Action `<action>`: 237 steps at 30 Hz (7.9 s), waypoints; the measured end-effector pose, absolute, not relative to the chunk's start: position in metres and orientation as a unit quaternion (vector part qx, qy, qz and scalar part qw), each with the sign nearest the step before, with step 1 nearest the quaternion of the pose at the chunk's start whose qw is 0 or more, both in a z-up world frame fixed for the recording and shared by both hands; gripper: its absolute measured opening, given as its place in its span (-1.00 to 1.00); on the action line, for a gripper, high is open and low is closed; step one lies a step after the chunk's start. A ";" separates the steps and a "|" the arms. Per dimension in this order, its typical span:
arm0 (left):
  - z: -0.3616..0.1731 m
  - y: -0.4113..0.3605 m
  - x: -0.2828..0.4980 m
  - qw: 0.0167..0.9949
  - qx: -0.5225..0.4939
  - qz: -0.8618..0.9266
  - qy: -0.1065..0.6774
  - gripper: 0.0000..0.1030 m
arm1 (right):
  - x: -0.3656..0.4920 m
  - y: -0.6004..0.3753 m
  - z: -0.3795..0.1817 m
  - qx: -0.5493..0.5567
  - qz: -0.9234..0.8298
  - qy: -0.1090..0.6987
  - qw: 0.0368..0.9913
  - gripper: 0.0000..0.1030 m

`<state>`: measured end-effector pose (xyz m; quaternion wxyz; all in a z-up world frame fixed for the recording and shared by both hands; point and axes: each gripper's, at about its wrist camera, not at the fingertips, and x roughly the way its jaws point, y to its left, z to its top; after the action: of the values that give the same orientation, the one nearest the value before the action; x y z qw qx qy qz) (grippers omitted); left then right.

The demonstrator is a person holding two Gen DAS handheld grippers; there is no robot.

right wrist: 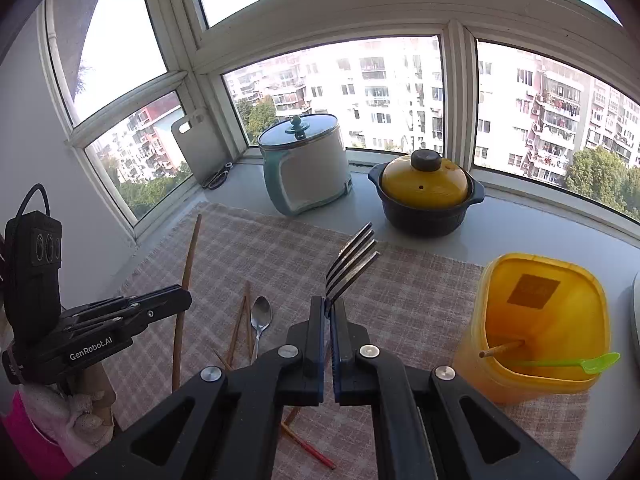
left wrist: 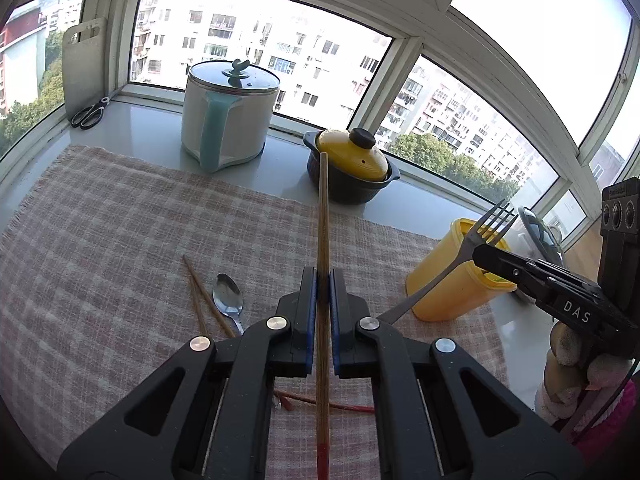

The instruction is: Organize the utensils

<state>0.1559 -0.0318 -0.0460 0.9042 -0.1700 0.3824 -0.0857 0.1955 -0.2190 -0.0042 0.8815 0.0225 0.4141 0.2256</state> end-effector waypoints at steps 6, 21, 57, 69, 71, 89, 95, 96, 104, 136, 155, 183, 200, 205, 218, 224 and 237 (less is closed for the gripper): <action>-0.028 -0.060 0.171 0.910 -0.176 -0.105 0.361 -0.93 | 0.184 -0.250 0.019 0.032 0.222 0.398 0.890 -1.00; 0.006 -0.141 0.231 0.918 -0.190 -0.147 0.316 -0.93 | 0.175 -0.350 0.059 0.056 0.173 0.361 0.915 -1.00; -0.016 -0.241 0.329 0.932 -0.109 -0.178 0.295 -0.93 | 0.214 -0.418 0.023 0.101 0.145 0.392 0.903 -1.00; -0.025 -0.220 0.316 0.928 -0.119 -0.173 0.307 -0.93 | 0.217 -0.416 0.010 0.106 0.145 0.411 0.894 -1.00; -0.024 -0.218 0.313 0.927 -0.120 -0.174 0.309 -0.93 | 0.216 -0.415 0.009 0.108 0.144 0.413 0.893 -1.00; -0.016 -0.209 0.277 0.919 -0.118 -0.200 0.320 -0.24 | 0.195 -0.401 0.017 0.083 0.134 0.395 0.905 0.25; -0.015 -0.192 0.261 0.919 -0.118 -0.189 0.326 -0.24 | 0.186 -0.394 0.016 0.082 0.131 0.397 0.905 0.25; -0.016 -0.188 0.258 0.919 -0.118 -0.187 0.328 -0.24 | 0.184 -0.393 0.016 0.082 0.131 0.397 0.905 0.26; -0.020 -0.154 0.227 0.920 -0.112 -0.163 0.338 -0.22 | 0.165 -0.378 0.016 0.080 0.139 0.397 0.904 0.50; -0.123 0.028 0.157 0.862 -0.147 -0.044 0.483 -0.25 | 0.141 -0.249 -0.030 0.031 0.200 0.448 0.871 0.90; -0.165 0.056 0.135 0.834 -0.178 -0.052 0.520 -0.57 | 0.154 -0.151 -0.113 -0.074 0.309 0.549 0.773 -0.14; -0.197 0.031 0.150 0.812 -0.168 -0.071 0.554 -0.77 | 0.170 -0.094 -0.164 -0.187 0.345 0.583 0.712 -0.78; -0.202 0.028 0.164 0.809 -0.165 -0.055 0.561 -0.77 | 0.176 -0.089 -0.166 -0.189 0.353 0.579 0.710 -0.79; -0.202 0.027 0.172 0.810 -0.161 -0.048 0.561 -0.77 | 0.181 -0.093 -0.165 -0.173 0.346 0.580 0.716 -0.92; -0.207 0.017 0.206 0.801 -0.123 0.001 0.585 -0.77 | 0.190 -0.117 -0.160 -0.142 0.335 0.584 0.725 -0.92; -0.208 0.012 0.213 0.805 -0.095 0.000 0.586 -0.77 | 0.195 -0.122 -0.159 -0.135 0.332 0.588 0.725 -0.92; -0.202 0.024 0.190 0.800 -0.066 -0.015 0.596 -0.86 | 0.206 -0.113 -0.162 -0.127 0.331 0.598 0.719 -0.72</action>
<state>0.1900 0.0241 -0.2018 0.8002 -0.0655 0.5960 -0.0152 0.2063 -0.1134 -0.1625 0.7190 -0.1274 0.5976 0.3313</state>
